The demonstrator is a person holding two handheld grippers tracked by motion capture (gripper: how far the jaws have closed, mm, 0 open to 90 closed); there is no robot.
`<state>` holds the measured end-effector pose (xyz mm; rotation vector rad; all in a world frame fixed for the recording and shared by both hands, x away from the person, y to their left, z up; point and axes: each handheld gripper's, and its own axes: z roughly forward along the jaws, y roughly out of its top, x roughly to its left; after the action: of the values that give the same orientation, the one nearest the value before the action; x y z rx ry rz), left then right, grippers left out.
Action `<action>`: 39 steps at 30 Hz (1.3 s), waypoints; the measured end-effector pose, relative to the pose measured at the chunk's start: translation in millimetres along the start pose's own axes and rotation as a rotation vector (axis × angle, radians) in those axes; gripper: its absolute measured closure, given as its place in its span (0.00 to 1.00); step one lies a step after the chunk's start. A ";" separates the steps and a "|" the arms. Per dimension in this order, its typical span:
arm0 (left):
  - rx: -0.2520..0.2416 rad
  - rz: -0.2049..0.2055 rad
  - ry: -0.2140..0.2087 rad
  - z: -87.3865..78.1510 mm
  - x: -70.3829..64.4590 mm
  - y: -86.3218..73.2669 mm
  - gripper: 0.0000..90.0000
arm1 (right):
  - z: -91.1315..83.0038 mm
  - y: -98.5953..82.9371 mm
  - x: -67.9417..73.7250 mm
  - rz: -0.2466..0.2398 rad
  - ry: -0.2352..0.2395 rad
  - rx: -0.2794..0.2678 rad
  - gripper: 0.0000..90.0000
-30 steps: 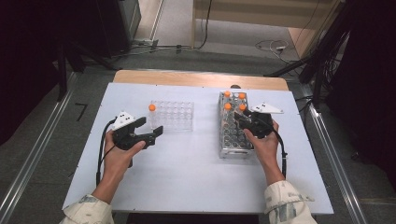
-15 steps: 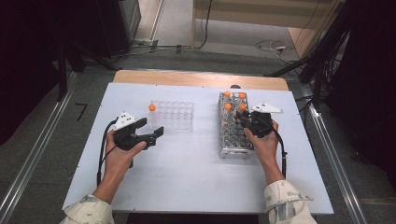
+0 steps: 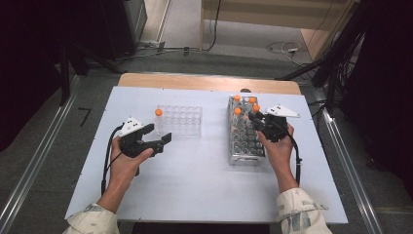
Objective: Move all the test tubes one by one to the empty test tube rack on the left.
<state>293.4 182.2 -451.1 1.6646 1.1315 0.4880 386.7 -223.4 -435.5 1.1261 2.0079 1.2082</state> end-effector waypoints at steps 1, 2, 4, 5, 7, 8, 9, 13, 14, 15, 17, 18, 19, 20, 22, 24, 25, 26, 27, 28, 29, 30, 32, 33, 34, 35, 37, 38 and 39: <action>-0.003 -0.001 -0.002 0.1 -0.3 0.1 0.24 | -1.4 1.1 0.3 -0.003 -0.001 -0.006 0.79; -0.004 -0.002 -0.003 0.0 -0.4 0.1 0.24 | -2.9 2.7 0.5 -0.005 -0.005 -0.009 0.79; -0.004 0.000 -0.003 -0.2 -0.5 0.2 0.24 | -6.7 6.2 0.4 0.001 -0.004 -0.024 0.79; -0.004 0.000 -0.004 -0.1 -0.5 0.2 0.24 | -8.9 7.9 0.2 -0.001 -0.003 -0.036 0.79; 0.000 0.002 -0.004 -0.1 -0.6 0.1 0.24 | -12.6 11.2 0.7 -0.003 -0.006 -0.049 0.79; -0.001 0.002 -0.004 -0.1 -0.8 0.0 0.24 | -14.4 12.3 0.8 -0.001 -0.008 -0.053 0.79; -0.001 0.002 -0.005 -0.1 -1.1 0.1 0.24 | -15.8 13.2 0.8 -0.001 -0.007 -0.059 0.79; -0.005 0.009 -0.007 -1.0 -2.9 1.5 0.24 | -20.7 15.1 0.2 0.002 -0.002 -0.061 0.79; -0.005 0.008 -0.008 -1.3 -3.3 1.8 0.24 | -22.3 15.5 0.5 0.002 -0.001 -0.064 0.79; -0.006 0.008 -0.009 -1.5 -3.4 2.0 0.24 | -24.3 16.0 0.9 0.002 -0.001 -0.064 0.79; -0.006 0.007 -0.009 -1.9 -3.4 2.2 0.24 | -28.8 17.3 2.1 -0.003 0.006 -0.063 0.79; -0.007 0.007 -0.010 -2.0 -3.6 2.2 0.24 | -31.0 17.8 3.1 -0.005 0.013 -0.062 0.79; -0.009 0.007 -0.010 -2.1 -4.0 2.3 0.24 | -33.3 18.2 4.7 -0.008 0.019 -0.060 0.79; -0.010 0.008 -0.012 -2.3 -4.3 2.5 0.24 | -35.3 18.5 6.4 -0.016 0.025 -0.059 0.79; -0.012 0.009 -0.014 -2.8 -5.6 3.3 0.24 | -39.2 19.1 11.1 -0.023 0.039 -0.054 0.79; -0.016 0.011 -0.018 -3.4 -6.9 4.2 0.24 | -42.4 19.4 16.6 -0.033 0.054 -0.057 0.79; -0.017 0.012 -0.020 -3.7 -7.6 4.7 0.24 | -43.8 19.5 19.5 -0.033 0.063 -0.055 0.79; -0.019 0.014 -0.023 -4.0 -8.2 5.2 0.24 | -44.7 19.6 22.3 -0.034 0.075 -0.056 0.79; -0.019 0.015 -0.024 -4.4 -9.1 5.7 0.24 | -45.5 19.9 25.4 -0.035 0.085 -0.055 0.79; -0.021 0.017 -0.027 -4.6 -10.4 6.3 0.24 | -46.1 20.3 28.4 -0.038 0.094 -0.058 0.79; -0.021 0.020 -0.029 -4.8 -11.2 6.8 0.24 | -46.6 21.0 32.0 -0.042 0.107 -0.058 0.79; -0.025 0.020 -0.032 -4.9 -12.1 7.3 0.24 | -46.5 21.5 34.1 -0.045 0.115 -0.061 0.79; -0.027 0.023 -0.037 -5.4 -13.8 8.3 0.24 | -45.9 22.2 40.0 -0.059 0.129 -0.060 0.79; -0.029 0.025 -0.039 -5.5 -14.3 8.7 0.24 | -44.8 22.2 43.0 -0.065 0.135 -0.058 0.79; -0.029 0.025 -0.040 -5.8 -14.5 9.0 0.24 | -43.8 21.8 46.3 -0.067 0.139 -0.053 0.79; -0.030 0.023 -0.040 -5.9 -14.7 9.2 0.24 | -42.5 21.5 48.9 -0.075 0.147 -0.052 0.79; -0.033 0.025 -0.040 -6.2 -14.7 9.9 0.24 | -40.0 20.5 54.6 -0.078 0.164 -0.044 0.79; -0.034 0.026 -0.042 -6.4 -15.0 10.4 0.24 | -38.6 19.9 57.6 -0.078 0.171 -0.039 0.79; -0.038 0.024 -0.045 -6.4 -15.8 10.9 0.24 | -37.2 19.3 60.4 -0.081 0.179 -0.037 0.79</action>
<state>285.8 171.5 -435.6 1.6498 1.0645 0.4825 334.8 -183.1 -402.8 0.9384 2.1314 1.3390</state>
